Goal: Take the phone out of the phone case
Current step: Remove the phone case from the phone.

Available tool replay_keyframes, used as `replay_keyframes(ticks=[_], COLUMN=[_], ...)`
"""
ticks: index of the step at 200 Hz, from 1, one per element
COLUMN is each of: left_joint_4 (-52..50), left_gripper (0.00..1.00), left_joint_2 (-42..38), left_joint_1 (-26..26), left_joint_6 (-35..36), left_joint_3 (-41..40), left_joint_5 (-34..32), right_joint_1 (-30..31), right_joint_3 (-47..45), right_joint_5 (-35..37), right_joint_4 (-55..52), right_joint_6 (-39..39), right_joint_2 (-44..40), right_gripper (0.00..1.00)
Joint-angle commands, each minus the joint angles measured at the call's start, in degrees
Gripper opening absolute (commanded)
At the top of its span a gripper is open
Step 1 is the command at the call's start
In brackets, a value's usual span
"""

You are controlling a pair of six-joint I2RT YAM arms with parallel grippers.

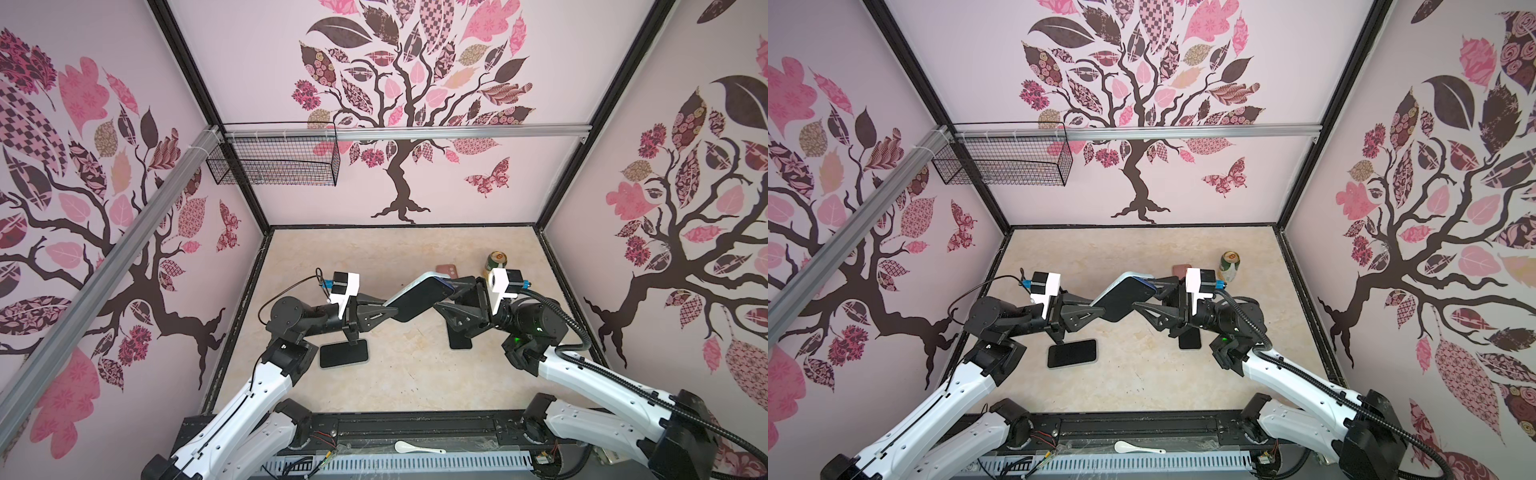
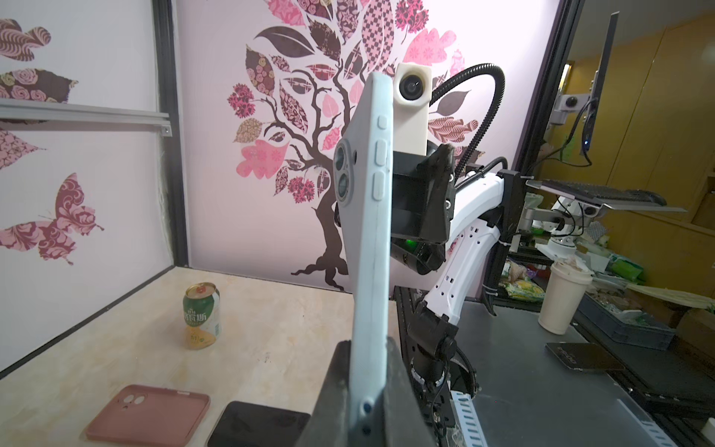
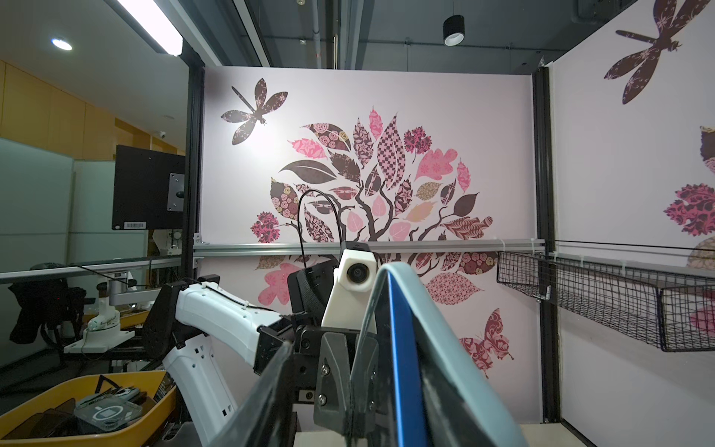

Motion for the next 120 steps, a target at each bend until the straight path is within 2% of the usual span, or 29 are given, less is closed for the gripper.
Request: replay_keyframes(ticks=[1, 39, 120], left_joint_4=[10.7, 10.9, 10.4], left_gripper=[0.00, 0.00, 0.00], left_joint_2=[-0.3, 0.1, 1.1], left_joint_1=[-0.2, -0.6, -1.4], left_joint_6=[-6.3, -6.6, -6.0], left_joint_3=[0.1, 0.0, -0.5], left_joint_5=[-10.3, -10.5, -10.8], right_joint_1=[2.6, 2.7, 2.7], right_joint_3=[0.7, 1.0, 1.7], right_joint_5=[-5.9, -5.7, -5.3], right_joint_4=[0.0, -4.5, -4.8], right_joint_6=[0.7, -2.4, -2.4], right_joint_2=[1.3, 1.1, 1.3], right_gripper=[0.45, 0.37, 0.19])
